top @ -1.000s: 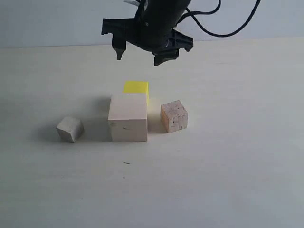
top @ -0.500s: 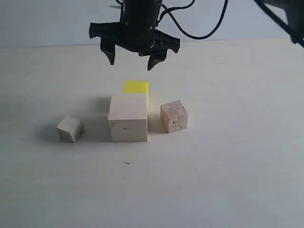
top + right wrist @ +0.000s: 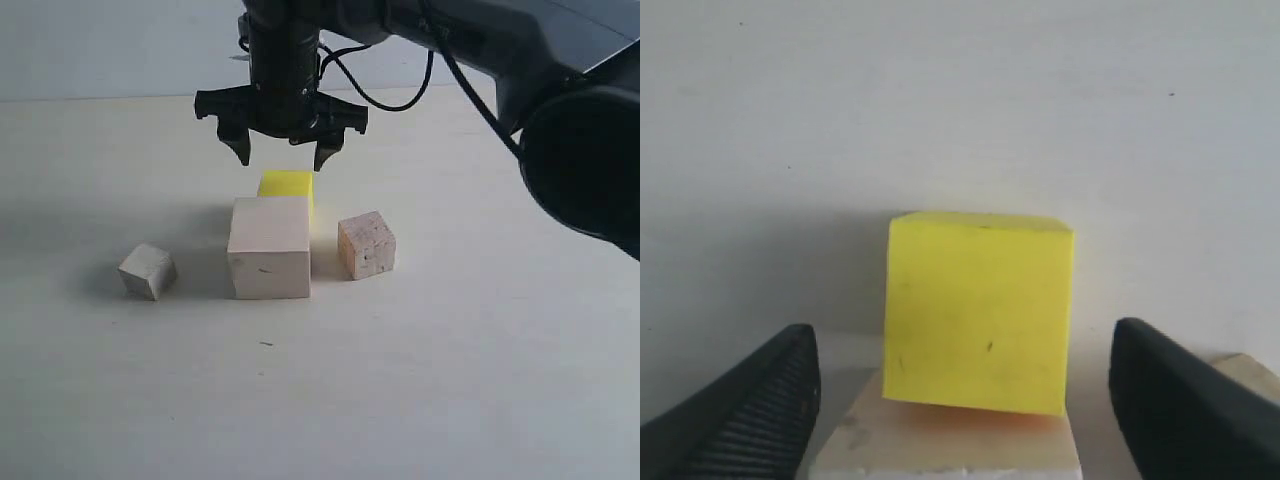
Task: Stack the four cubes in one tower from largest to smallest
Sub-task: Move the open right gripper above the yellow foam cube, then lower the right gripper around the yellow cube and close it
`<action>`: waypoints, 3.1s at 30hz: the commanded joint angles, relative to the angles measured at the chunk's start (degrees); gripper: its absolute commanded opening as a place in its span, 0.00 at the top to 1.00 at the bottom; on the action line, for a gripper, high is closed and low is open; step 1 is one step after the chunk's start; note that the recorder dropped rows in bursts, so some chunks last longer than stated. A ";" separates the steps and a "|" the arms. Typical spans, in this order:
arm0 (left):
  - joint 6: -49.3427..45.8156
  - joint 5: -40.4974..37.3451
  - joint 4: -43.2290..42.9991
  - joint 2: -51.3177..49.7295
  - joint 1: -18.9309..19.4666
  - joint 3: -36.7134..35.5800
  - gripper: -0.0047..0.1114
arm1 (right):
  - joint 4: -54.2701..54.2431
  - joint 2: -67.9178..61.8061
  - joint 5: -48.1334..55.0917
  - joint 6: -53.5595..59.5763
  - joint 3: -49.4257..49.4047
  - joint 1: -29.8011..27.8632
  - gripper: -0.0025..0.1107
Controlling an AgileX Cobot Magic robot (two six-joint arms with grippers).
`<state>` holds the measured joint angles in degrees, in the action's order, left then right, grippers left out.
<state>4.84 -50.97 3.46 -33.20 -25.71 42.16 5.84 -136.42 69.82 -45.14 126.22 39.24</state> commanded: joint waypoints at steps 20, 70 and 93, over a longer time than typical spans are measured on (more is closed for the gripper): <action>-0.58 0.26 0.23 0.39 0.08 -0.12 0.96 | -0.29 -4.50 -0.97 -1.11 2.77 -1.34 0.31; -2.86 -0.36 0.23 0.39 0.08 -0.12 0.96 | -1.81 -5.50 -11.82 0.00 2.77 -1.31 0.31; -3.05 -1.18 0.23 0.39 0.08 -0.12 0.96 | -2.77 -9.50 -7.63 6.53 2.77 -1.41 0.31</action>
<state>2.01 -51.67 3.46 -33.20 -25.71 42.16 0.88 -146.28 61.83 -39.19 128.62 38.04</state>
